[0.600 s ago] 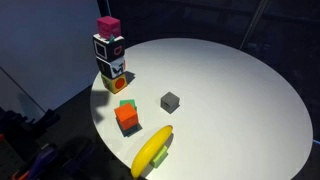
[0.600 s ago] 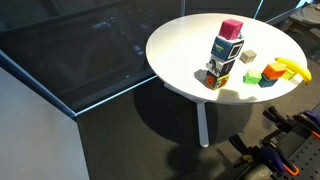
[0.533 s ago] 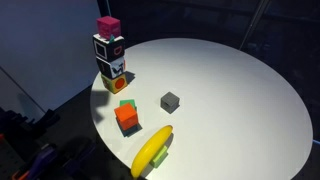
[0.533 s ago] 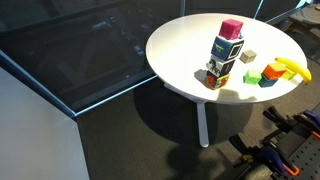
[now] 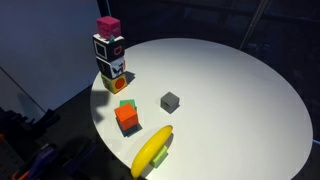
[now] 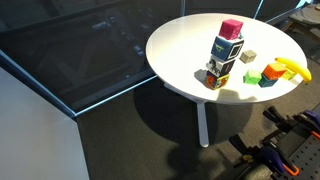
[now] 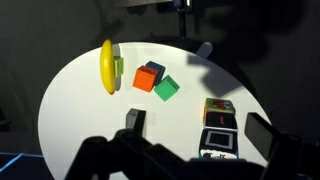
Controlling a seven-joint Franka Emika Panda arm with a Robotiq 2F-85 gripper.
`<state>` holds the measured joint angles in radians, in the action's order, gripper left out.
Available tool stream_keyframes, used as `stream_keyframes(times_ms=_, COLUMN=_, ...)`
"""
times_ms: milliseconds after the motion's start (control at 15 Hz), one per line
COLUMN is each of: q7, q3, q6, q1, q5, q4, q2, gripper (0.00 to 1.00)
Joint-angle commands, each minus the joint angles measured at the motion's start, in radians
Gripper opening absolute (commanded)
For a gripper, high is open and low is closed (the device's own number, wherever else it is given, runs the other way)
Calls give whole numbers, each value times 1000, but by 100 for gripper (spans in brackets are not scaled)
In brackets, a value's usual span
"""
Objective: Move the grey building block to the left
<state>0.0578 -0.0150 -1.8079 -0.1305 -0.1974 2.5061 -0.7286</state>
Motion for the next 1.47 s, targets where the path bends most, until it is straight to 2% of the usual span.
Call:
stream_keyframes(times_ms=0, q7=9, q3=12, q6=5, q1=16, q5=-8, q4=-3, q2=1, gripper=100)
stream_keyframes(times_ms=333, q7=16, q3=23, q6=-4, q1=6, q5=-11, q4=-30, q2=45, gripper=100)
stream_keyframes(times_ms=600, q7=14, q3=41, q6=-67, q1=-5, q5=-22, q4=-46, q2=90, gripper=100)
stream_keyframes(times_ms=1133, q7=-1, q3=89, q6=-346, q1=-16, q5=-12, q4=-75, q2=211, gripper=100)
stream_keyframes(times_ms=1400, q7=26, q3=89, q6=-430, q1=-40, q5=-15, q4=-123, q2=301, gripper=100)
